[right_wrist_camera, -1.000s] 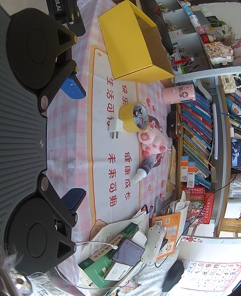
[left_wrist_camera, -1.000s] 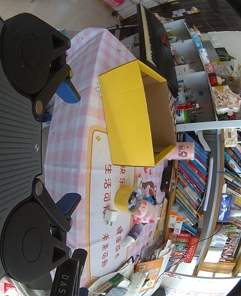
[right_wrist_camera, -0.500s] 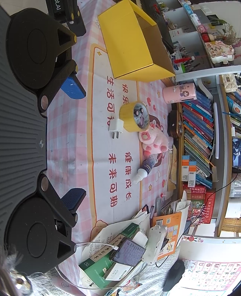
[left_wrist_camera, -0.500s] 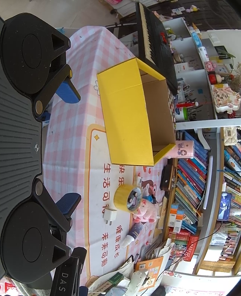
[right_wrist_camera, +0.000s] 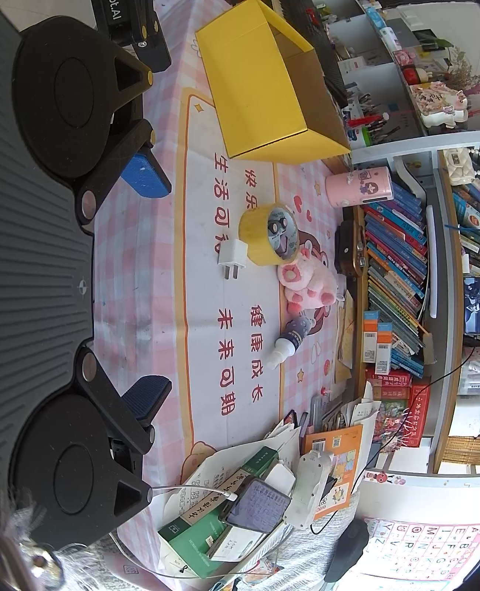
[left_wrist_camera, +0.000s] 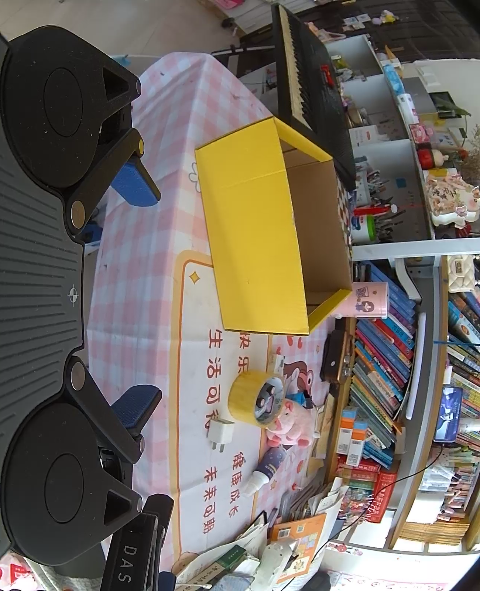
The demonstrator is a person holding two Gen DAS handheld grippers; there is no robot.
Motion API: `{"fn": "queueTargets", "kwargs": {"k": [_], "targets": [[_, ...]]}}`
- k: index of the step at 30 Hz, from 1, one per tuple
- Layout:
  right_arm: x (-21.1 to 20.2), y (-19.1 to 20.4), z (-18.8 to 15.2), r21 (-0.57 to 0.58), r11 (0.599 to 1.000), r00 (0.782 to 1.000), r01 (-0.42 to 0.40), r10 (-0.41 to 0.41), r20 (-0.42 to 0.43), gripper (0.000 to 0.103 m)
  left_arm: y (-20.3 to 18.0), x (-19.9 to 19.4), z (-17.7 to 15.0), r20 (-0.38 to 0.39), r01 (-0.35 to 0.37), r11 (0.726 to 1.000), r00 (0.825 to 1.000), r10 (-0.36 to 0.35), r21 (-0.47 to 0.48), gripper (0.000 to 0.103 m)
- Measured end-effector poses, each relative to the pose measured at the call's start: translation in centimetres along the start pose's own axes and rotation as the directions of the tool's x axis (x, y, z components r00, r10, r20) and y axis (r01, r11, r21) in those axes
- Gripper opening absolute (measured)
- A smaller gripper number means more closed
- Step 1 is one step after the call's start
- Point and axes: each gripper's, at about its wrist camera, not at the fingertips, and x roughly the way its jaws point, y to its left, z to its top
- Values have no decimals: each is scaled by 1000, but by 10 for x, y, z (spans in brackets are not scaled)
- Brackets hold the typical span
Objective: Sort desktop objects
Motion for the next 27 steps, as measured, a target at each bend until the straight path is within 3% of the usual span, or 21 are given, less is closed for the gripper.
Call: {"fn": "queueTargets", "kwargs": {"k": [27], "targets": [[12, -23, 5, 35, 997, 998, 70, -70, -6, 103, -24, 24, 10, -37, 97, 995, 995, -95, 36, 103]]}}
